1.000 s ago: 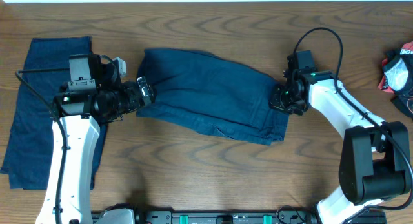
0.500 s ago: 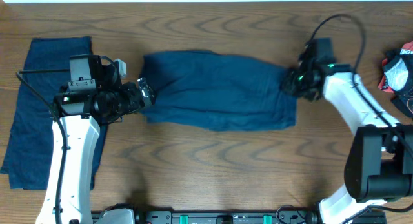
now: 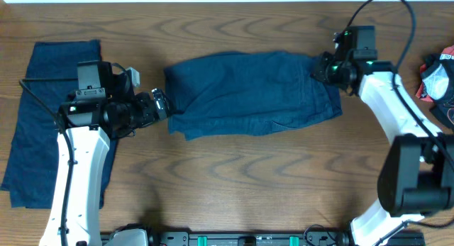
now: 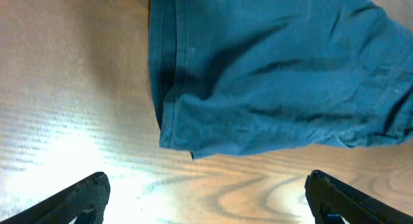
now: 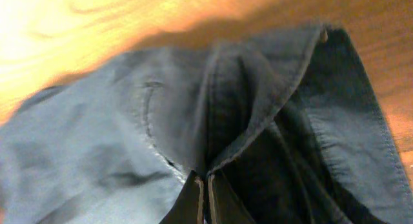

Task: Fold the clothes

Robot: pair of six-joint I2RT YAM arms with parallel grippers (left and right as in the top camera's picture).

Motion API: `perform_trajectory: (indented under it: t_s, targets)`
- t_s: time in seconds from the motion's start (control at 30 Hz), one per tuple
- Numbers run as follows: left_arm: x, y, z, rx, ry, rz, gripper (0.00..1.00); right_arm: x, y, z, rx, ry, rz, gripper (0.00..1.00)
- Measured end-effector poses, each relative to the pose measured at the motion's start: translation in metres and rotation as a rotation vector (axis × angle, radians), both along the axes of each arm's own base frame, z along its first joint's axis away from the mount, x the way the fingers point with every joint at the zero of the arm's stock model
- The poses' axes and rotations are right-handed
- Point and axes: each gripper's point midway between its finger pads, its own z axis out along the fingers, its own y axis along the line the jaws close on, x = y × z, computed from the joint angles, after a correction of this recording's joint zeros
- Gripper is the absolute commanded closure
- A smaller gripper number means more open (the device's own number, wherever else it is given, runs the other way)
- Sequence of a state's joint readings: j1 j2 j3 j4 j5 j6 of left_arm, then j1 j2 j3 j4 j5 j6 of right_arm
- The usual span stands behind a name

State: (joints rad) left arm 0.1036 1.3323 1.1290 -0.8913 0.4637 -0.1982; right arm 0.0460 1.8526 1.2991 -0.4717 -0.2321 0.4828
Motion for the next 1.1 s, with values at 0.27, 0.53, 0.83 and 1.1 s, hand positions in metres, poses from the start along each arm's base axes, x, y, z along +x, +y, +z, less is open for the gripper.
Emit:
perform_trajectory:
  t_s: [0.27,0.53,0.83,1.1]
  targets:
    - [-0.005,-0.001,-0.002,0.004,0.017,-0.014,0.02,-0.001,-0.034,-0.055,-0.073,0.119,-0.152,0.99]
    - [-0.005,-0.001,-0.002,0.004,0.019,-0.014,0.02,0.001,-0.064,-0.058,-0.085,0.118,-0.195,0.01]
    - [-0.005,-0.001,-0.002,0.011,0.014,-0.030,0.02,-0.028,-0.079,-0.062,-0.068,0.234,-0.111,0.01]
    - [-0.005,-0.001,-0.002,0.013,0.011,-0.036,0.02,-0.047,-0.135,-0.055,-0.037,0.264,-0.100,0.01]
